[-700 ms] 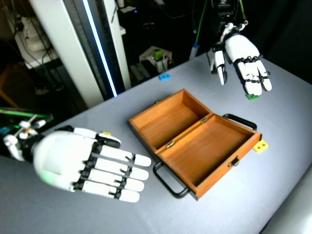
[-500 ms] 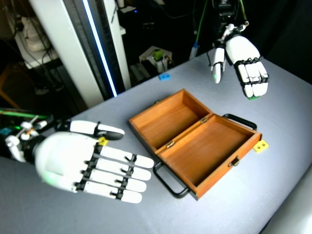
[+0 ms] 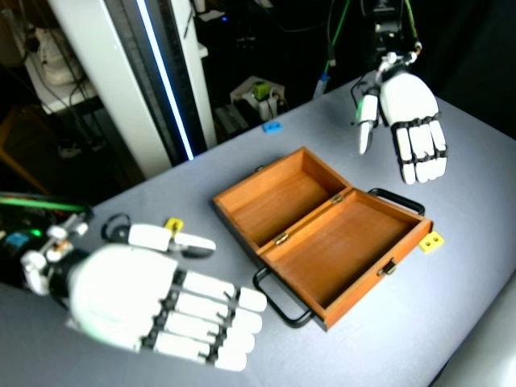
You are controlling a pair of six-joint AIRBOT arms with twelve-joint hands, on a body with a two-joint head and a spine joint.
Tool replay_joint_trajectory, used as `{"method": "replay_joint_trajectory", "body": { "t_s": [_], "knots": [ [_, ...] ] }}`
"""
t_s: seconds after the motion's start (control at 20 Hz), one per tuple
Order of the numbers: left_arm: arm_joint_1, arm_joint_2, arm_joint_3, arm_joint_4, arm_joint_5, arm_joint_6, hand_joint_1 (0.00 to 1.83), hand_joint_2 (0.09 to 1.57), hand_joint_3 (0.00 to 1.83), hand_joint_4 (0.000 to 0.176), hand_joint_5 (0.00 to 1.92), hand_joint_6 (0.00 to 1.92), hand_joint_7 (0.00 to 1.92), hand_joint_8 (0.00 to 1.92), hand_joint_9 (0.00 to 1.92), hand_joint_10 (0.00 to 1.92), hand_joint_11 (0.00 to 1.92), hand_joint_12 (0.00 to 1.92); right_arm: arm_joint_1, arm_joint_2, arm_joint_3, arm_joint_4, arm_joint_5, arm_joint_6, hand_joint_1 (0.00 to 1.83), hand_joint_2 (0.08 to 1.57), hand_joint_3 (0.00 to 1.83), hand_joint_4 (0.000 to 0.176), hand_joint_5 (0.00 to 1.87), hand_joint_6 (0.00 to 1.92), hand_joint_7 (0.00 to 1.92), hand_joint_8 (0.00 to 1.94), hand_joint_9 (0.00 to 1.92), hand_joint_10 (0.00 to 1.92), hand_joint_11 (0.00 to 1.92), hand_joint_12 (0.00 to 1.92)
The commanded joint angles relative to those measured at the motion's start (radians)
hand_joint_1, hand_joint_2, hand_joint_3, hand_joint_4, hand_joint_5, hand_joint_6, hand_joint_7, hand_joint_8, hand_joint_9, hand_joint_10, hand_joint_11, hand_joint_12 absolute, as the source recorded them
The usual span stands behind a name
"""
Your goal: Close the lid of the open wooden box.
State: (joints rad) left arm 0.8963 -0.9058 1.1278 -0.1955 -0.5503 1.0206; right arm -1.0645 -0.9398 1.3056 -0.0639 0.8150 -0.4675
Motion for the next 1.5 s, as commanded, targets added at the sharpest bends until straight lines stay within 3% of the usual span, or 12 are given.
{"method": "replay_joint_trajectory", "body": {
  "t_s": [0.0,0.05,0.55,0.75,0.95,1.1,1.45],
  "knots": [
    [-0.019,-0.013,0.009,0.009,-0.069,0.0,0.0,1.3,0.0,0.0,0.07,0.0,0.06,0.0,0.06,0.0,0.0,0.28,0.021,-0.007,0.011,0.016,0.073,0.011,0.0,1.41,0.01,0.0,0.06,0.01,0.04,0.01,0.01,0.0,0.07,0.03],
    [-0.028,-0.021,0.019,0.012,-0.051,0.0,0.0,1.31,0.0,0.0,0.04,0.0,0.01,0.0,0.01,0.0,0.0,0.17,0.025,-0.012,0.018,0.011,0.061,0.017,0.0,1.42,0.01,0.0,0.05,0.01,0.04,0.01,0.01,0.0,0.06,0.03],
    [-0.112,-0.114,0.124,0.06,0.118,0.0,0.0,1.25,0.0,0.0,0.0,0.0,0.0,0.0,0.03,0.01,0.04,0.16,0.125,-0.086,0.111,-0.177,-0.111,0.11,0.0,1.36,0.0,0.0,0.03,0.01,0.04,0.01,0.01,0.01,0.07,0.02],
    [-0.125,-0.125,0.136,0.061,0.127,0.0,0.0,1.23,0.0,0.0,0.0,0.0,0.0,0.0,0.02,0.0,0.02,0.14,0.166,-0.119,0.134,-0.258,-0.137,0.157,0.0,1.39,0.01,0.0,0.06,0.01,0.06,0.01,0.03,0.01,0.08,0.02],
    [-0.149,-0.145,0.147,0.078,0.143,0.001,0.0,1.26,0.0,0.0,0.0,0.0,0.0,0.0,0.02,0.0,0.05,0.15,0.174,-0.131,0.141,-0.265,-0.142,0.159,0.0,1.47,0.01,0.0,0.06,0.0,0.06,0.0,0.03,0.0,0.07,0.01],
    [-0.161,-0.146,0.146,0.089,0.144,0.001,0.0,1.28,0.01,0.0,0.0,0.0,0.0,0.0,0.05,0.01,0.04,0.14,0.182,-0.132,0.139,-0.267,-0.137,0.159,0.0,1.4,0.0,0.0,0.04,0.0,0.06,0.0,0.03,0.0,0.06,0.0],
    [-0.173,-0.133,0.122,0.108,0.115,0.001,0.0,1.24,0.0,0.0,0.0,0.0,0.0,0.0,0.02,0.0,0.03,0.08,0.186,-0.132,0.134,-0.268,-0.119,0.166,0.0,1.39,0.0,0.0,0.02,0.0,0.03,0.0,0.0,0.0,0.02,0.01]
  ]
}}
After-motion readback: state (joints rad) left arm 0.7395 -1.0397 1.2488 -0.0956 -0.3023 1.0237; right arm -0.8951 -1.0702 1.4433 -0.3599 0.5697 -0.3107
